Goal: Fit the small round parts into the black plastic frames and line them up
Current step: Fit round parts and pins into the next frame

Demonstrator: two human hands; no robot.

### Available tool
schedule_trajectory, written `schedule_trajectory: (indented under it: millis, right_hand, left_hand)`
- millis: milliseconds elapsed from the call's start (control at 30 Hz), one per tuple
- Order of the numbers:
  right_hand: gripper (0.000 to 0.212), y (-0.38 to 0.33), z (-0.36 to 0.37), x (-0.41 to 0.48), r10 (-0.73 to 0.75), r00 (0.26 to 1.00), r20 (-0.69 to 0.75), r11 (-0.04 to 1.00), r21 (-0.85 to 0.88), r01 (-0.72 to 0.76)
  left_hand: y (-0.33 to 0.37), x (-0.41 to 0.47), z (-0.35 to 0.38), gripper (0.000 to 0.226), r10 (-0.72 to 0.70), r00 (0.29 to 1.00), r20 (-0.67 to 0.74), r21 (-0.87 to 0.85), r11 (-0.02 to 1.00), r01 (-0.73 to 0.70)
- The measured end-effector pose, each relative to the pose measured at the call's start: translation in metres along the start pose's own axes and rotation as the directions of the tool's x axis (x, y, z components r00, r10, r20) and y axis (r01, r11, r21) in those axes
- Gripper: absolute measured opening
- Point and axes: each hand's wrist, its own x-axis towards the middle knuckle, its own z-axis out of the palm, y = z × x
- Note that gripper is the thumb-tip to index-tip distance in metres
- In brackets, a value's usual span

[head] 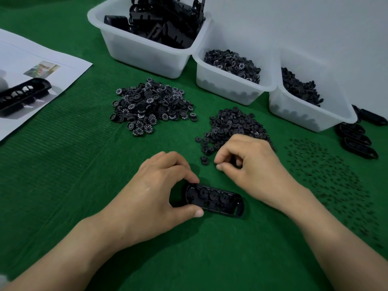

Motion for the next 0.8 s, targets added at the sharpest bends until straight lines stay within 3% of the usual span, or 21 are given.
schedule_trajectory:
  millis: [433,567,667,800]
  right_hand:
    - [0.005,-0.002,0.0,-0.009,0.038,0.999,0.019,0.998,0.053,-0.039]
    - [0.008,-0.006,-0.009,-0.024,-0.06,0.992,0.112,0.979,0.199,0.037]
    - [0.01,-0.011,-0.009,-0.035,-0.117,0.978,0.174,0.978,0.192,0.083]
    - [0.009,-0.013,-0.008,-0.036,-0.086,0.984,0.158,0.985,0.163,0.06]
  left_hand:
    - [0.0,0.0,0.0,0.053,0.011,1.0,-0.009,-0.002,1.0,-0.011]
    - [0.001,0.0,0.0,0.052,0.011,1.0,-0.013,-0.004,1.0,-0.011]
    - [0.001,0.0,-0.001,0.053,0.011,1.0,-0.01,0.002,1.0,-0.011]
    - [0.002,0.001,-0.001,0.052,0.009,1.0,-0.01,0.009,1.0,-0.009]
